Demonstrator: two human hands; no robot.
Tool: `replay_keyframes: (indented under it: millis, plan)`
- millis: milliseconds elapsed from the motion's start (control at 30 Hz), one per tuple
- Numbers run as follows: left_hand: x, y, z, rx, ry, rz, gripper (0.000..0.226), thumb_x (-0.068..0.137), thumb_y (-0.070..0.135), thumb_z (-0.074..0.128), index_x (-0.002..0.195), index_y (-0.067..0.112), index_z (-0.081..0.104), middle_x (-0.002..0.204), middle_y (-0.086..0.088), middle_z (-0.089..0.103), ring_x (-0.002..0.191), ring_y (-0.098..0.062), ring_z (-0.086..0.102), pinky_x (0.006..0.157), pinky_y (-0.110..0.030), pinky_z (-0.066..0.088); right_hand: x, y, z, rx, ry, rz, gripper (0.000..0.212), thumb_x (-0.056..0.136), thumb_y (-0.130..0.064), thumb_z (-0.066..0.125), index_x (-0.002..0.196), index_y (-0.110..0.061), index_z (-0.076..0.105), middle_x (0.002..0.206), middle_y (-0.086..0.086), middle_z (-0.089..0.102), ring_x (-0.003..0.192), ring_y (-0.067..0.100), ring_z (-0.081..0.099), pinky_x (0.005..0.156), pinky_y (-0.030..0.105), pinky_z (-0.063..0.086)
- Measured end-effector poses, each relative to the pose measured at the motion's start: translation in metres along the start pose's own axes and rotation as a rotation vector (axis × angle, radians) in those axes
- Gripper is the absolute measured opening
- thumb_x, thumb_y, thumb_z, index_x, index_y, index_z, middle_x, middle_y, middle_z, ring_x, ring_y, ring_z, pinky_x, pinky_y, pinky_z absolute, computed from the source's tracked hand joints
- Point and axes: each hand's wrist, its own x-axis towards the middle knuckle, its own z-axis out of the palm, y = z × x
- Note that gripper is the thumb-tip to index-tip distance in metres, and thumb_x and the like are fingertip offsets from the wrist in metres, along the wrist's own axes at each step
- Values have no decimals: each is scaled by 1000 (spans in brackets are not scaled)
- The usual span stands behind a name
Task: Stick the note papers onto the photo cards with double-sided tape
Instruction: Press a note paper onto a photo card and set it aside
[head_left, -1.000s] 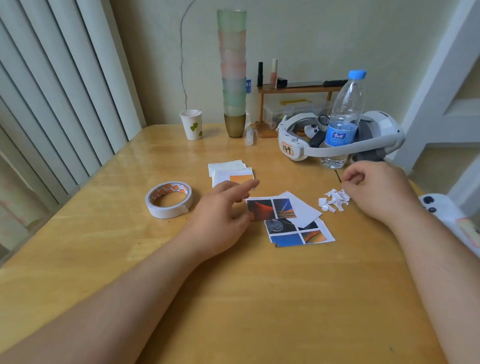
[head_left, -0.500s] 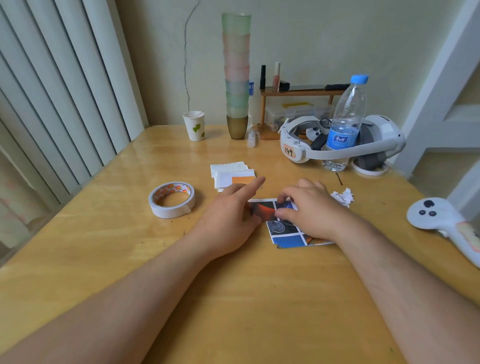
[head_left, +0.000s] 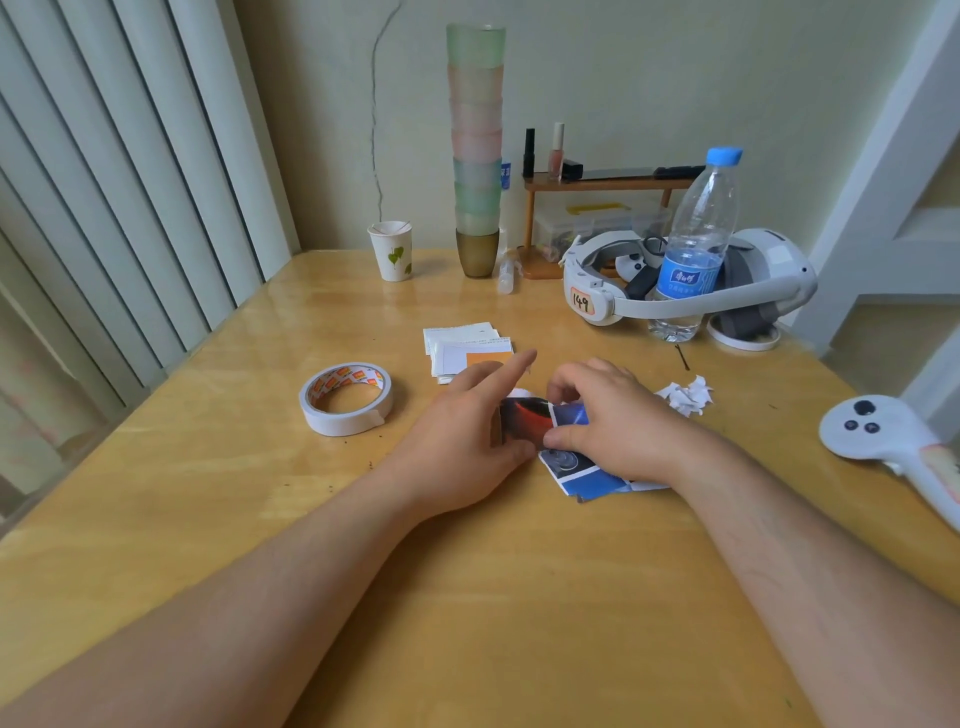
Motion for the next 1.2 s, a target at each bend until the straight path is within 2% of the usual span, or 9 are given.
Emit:
replay_keyframes:
  millis: [133, 267, 400, 600, 700, 800, 933, 1033, 1200]
  plan:
    - [0, 3, -1, -240, 164, -48, 85, 93, 16, 74, 155, 57, 31, 123, 13, 53, 93, -6, 63, 94, -30, 54, -4, -5, -2, 481, 106, -9, 53, 87, -14, 83, 116, -48, 55, 100, 0, 77, 85, 19, 76, 75, 41, 64]
    - [-1, 7, -2, -488, 231, -52, 89, 96, 6, 73, 156, 55, 30, 115, 2, 55, 74, -14, 65, 78, -28, 55, -9, -3, -12, 815, 174, 11, 50, 90, -3, 77, 131, -23, 59, 95, 4, 81, 79, 16, 72, 69, 30, 55]
    - [-3, 12, -4, -516, 229, -27, 87, 96, 5, 73, 154, 58, 35, 114, 3, 53, 76, -25, 67, 77, -32, 58, -12, -6, -10, 974, 121, 97, 12, 97, -9, 70, 107, -13, 74, 92, 6, 77, 79, 16, 69, 63, 28, 54]
    - [-6, 14, -8, -597, 220, -48, 76, 96, 7, 73, 145, 60, 47, 119, 3, 54, 94, -43, 72, 88, -51, 62, -17, -22, -9, 1156, 115, 190, 10, 100, -13, 66, 106, -10, 73, 109, 23, 76, 84, 27, 72, 61, 34, 59]
    - [-7, 15, -9, -688, 202, -66, 66, 90, 15, 73, 139, 56, 57, 120, 6, 54, 91, -44, 73, 91, -57, 60, -19, -27, -10, 1232, 144, 217, 9, 101, -12, 63, 105, -7, 70, 114, 28, 73, 90, 35, 72, 85, 56, 62]
    - [-12, 15, -16, -520, 207, 11, 56, 91, 29, 72, 141, 51, 59, 129, 6, 52, 94, -33, 67, 94, -41, 57, -21, -30, -10, 1180, 201, 247, 7, 102, -12, 63, 103, -5, 65, 109, 29, 73, 91, 39, 74, 93, 64, 57]
    - [-20, 13, -29, -71, 170, 172, 44, 100, 46, 60, 144, 50, 56, 142, 11, 38, 128, -12, 50, 105, -30, 45, -24, -33, -9, 1178, 206, 261, 7, 102, -12, 62, 104, -6, 64, 111, 29, 73, 104, 46, 73, 93, 63, 58]
    - [-21, 13, -36, 140, 172, 239, 43, 101, 52, 53, 144, 47, 58, 147, 5, 36, 132, -15, 45, 109, -39, 43, -24, -34, -8, 1189, 201, 262, 6, 102, -11, 62, 102, -6, 65, 111, 28, 74, 107, 47, 71, 92, 64, 58]
    - [-19, 16, -40, 368, 212, 312, 43, 101, 58, 50, 142, 46, 61, 149, -5, 42, 133, -25, 40, 108, -35, 35, -24, -35, -9, 1223, 204, 274, 7, 102, -10, 61, 101, -6, 66, 96, 25, 73, 93, 39, 75, 91, 62, 59]
